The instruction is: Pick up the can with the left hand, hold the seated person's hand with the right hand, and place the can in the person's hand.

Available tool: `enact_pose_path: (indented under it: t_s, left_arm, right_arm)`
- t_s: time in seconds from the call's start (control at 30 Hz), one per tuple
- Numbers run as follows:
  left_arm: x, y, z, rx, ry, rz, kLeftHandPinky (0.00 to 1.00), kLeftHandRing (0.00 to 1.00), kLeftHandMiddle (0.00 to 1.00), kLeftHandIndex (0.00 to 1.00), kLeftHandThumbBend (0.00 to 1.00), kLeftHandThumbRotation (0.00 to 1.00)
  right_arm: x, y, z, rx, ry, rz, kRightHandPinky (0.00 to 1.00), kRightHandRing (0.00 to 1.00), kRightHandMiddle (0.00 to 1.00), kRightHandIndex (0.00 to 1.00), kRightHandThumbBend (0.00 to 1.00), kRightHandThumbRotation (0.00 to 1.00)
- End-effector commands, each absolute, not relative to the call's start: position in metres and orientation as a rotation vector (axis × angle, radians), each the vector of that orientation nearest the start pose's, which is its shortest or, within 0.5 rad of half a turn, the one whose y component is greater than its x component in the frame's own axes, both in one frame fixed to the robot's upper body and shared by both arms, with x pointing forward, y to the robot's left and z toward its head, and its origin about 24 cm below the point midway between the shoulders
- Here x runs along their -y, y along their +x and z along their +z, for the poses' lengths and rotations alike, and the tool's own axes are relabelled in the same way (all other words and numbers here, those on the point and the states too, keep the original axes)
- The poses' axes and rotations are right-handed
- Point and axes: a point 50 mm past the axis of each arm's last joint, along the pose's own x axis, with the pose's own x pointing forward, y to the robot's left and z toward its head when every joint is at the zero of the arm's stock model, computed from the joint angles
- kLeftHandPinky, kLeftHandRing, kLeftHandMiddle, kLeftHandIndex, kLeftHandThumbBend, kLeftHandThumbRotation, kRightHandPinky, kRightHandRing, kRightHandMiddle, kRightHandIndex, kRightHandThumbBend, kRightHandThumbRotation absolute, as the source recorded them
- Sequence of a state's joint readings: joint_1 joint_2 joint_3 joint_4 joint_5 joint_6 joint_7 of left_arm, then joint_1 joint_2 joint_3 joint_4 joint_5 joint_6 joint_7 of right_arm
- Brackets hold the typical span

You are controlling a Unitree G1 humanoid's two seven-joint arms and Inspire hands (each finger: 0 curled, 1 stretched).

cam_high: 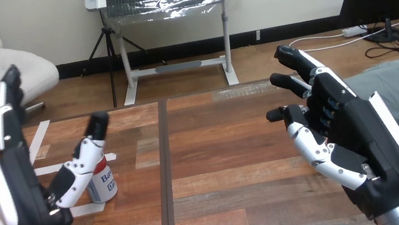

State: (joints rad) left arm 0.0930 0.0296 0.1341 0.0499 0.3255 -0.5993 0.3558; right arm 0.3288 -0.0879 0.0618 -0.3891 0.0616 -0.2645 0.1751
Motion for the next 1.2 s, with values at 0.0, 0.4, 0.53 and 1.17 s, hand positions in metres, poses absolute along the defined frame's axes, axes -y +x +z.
enact_pose_path:
  t_s: [0.0,0.4,0.53,1.17]
  left_arm:
    - [-0.187,0.235,0.074,0.500,0.322,0.307,0.89,0.91,0.91,0.89,0.85,0.45]
    - [-0.194,0.258,0.053,0.360,0.387,0.235,0.92,0.94,0.94,0.91,0.89,0.48]
    - [-0.199,0.267,0.045,0.316,0.425,0.226,0.92,0.95,0.95,0.93,0.92,0.51]
    - [-0.214,0.297,0.033,0.230,0.516,0.224,0.93,0.96,0.97,0.96,0.96,0.50]
  right_arm:
    - [0.153,0.194,0.103,0.414,-0.060,0.193,0.66,0.88,0.94,0.90,0.15,0.09]
    - [0.155,0.193,0.102,0.411,-0.066,0.199,0.66,0.87,0.93,0.89,0.17,0.09]
    - [0.155,0.193,0.102,0.410,-0.071,0.200,0.65,0.87,0.93,0.88,0.17,0.09]
    - [0.157,0.193,0.102,0.419,-0.066,0.205,0.62,0.85,0.93,0.88,0.18,0.08]
